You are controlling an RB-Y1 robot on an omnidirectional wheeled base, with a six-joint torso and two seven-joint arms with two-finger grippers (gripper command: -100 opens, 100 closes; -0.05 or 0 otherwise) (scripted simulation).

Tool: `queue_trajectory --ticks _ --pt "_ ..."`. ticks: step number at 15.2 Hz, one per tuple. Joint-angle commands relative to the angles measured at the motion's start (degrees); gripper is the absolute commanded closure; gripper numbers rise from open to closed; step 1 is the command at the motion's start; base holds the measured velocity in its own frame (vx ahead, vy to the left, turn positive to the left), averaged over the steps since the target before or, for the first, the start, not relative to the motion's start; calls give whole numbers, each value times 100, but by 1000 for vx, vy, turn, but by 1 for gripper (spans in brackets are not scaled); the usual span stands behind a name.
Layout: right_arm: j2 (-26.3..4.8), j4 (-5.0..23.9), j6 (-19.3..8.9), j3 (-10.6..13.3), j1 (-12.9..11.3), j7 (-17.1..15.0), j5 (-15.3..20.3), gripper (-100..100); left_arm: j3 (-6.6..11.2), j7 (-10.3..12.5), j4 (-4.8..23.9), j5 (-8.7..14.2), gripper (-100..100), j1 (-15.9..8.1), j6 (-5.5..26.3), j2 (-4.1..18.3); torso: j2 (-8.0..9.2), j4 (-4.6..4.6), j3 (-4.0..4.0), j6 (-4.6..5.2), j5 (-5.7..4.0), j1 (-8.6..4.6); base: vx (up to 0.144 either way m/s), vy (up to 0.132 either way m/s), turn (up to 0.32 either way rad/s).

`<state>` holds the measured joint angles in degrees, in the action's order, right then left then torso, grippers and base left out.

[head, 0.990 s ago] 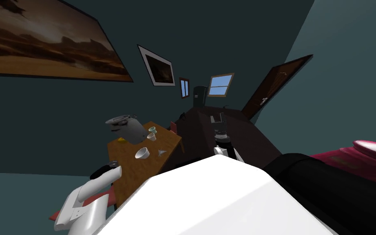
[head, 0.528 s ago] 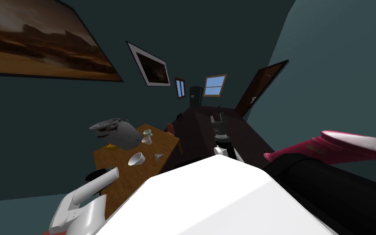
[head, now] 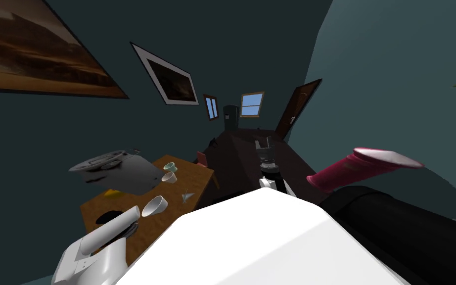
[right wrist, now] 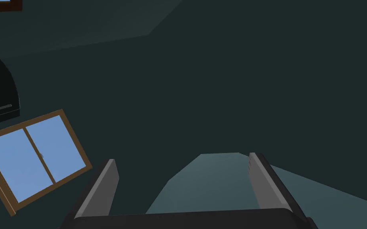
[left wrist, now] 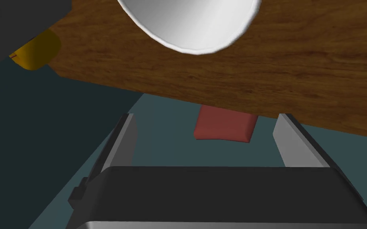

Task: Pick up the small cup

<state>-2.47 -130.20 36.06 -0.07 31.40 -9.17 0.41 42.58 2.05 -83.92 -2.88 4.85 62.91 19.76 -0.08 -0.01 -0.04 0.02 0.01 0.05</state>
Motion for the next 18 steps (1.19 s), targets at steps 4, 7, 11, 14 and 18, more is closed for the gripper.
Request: queue_trajectory --ticks 4,7,11,14,18 --pt "0 0 0 0 0 0 0 0 306 55 338 -13 -100 -159 647 -21 -1 0 -1 -1 0 1 27 11 -211" --pt "0 0 0 0 0 0 0 0 396 67 432 -13 -100 -202 855 -28 1 0 1 -1 0 1 18 13 -163" --pt "0 0 0 0 0 0 0 0 597 96 640 -13 -100 -297 1251 -46 3 0 1 -2 0 0 18 13 -150" --pt "0 0 0 0 0 0 0 0 626 92 706 -5 -100 -316 1268 -32 1 0 1 -2 0 3 18 18 -121" --pt "0 0 0 -1 1 0 0 0 513 172 1022 -18 -100 -308 922 -84 3 0 2 -7 2 9 17 33 46"
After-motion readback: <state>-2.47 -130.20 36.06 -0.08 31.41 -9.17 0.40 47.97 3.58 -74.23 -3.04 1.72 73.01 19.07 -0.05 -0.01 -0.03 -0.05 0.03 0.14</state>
